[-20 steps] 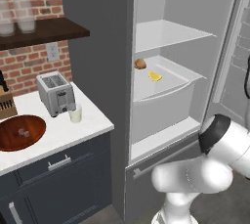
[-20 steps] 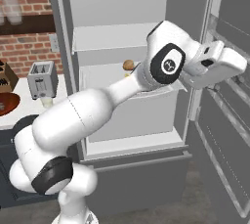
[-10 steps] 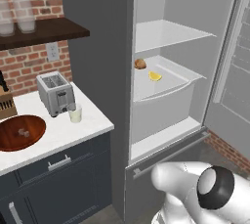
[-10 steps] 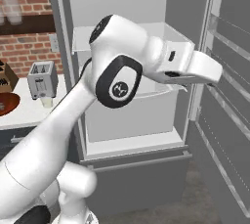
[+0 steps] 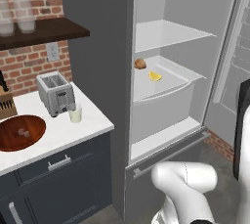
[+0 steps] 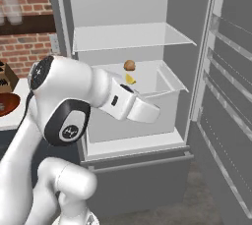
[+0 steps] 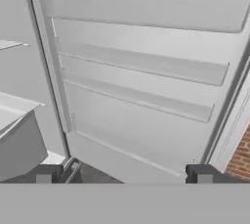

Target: Grab a lemon wedge from the fridge and one ice cube from the ice bowl, and put them in the glass of lemonade.

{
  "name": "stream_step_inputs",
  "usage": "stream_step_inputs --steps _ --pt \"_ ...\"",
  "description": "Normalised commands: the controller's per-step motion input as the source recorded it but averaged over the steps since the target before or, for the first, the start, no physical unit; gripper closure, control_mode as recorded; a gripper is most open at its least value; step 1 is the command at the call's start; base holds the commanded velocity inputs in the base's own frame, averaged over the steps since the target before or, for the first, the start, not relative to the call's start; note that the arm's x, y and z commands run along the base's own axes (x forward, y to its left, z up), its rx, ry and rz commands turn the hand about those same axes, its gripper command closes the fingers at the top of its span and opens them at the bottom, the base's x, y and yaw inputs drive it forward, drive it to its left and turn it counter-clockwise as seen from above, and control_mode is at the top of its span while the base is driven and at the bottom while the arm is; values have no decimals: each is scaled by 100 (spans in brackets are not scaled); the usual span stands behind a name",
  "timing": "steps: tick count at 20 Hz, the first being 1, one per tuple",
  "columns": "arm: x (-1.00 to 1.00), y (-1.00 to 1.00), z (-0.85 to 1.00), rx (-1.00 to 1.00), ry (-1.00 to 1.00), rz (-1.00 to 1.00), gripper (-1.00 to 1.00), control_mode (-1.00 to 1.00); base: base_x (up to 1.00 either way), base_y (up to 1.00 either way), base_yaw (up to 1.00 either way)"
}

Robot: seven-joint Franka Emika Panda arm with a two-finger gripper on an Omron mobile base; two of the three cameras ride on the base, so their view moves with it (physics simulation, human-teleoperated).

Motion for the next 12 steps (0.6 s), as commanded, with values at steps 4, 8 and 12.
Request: stream_step_inputs --steps 4,8,12 --pt "0 100 -20 19 -17 19 -100 -100 0 0 0" --pt "0 100 0 10 -1 22 -100 -100 0 0 0" --pt "-27 100 15 1 7 18 -100 -100 0 0 0"
